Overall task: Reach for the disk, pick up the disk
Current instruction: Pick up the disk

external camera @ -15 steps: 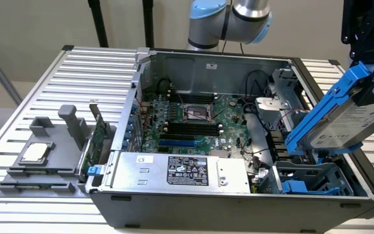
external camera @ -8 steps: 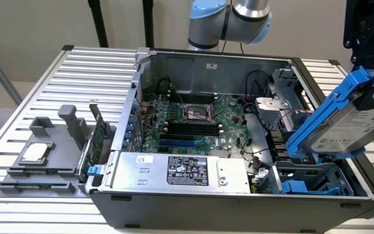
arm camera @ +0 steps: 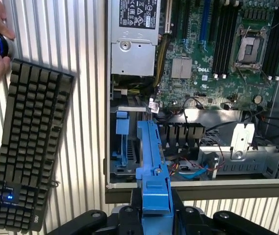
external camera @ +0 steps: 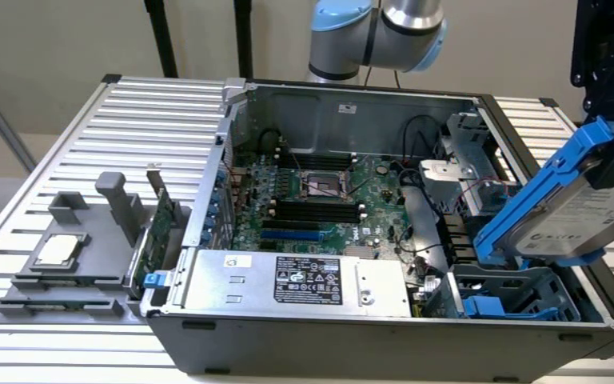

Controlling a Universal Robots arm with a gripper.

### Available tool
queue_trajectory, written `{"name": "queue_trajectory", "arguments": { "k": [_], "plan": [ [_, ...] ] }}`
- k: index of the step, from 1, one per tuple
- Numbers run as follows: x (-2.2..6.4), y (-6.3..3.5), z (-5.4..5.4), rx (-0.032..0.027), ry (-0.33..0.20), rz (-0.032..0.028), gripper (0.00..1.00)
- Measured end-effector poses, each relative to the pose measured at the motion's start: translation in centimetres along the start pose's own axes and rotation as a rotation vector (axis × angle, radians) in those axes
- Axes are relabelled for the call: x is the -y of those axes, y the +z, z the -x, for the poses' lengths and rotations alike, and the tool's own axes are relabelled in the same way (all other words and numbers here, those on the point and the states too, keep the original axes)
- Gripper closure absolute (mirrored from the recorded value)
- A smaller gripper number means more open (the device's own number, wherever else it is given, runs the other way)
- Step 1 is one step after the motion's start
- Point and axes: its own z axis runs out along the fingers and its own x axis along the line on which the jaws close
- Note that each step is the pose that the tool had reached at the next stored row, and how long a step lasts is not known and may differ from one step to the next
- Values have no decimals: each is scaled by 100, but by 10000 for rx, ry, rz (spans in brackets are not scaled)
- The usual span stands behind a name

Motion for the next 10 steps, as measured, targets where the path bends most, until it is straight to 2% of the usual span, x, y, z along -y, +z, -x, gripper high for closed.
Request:
{"name": "queue_trajectory", "arguments": {
  "k": [5,10],
  "plan": [
    [17,24,-34,-24,77,-21,67],
    [19,23,-42,-18,100,-24,67]
  ]
}}
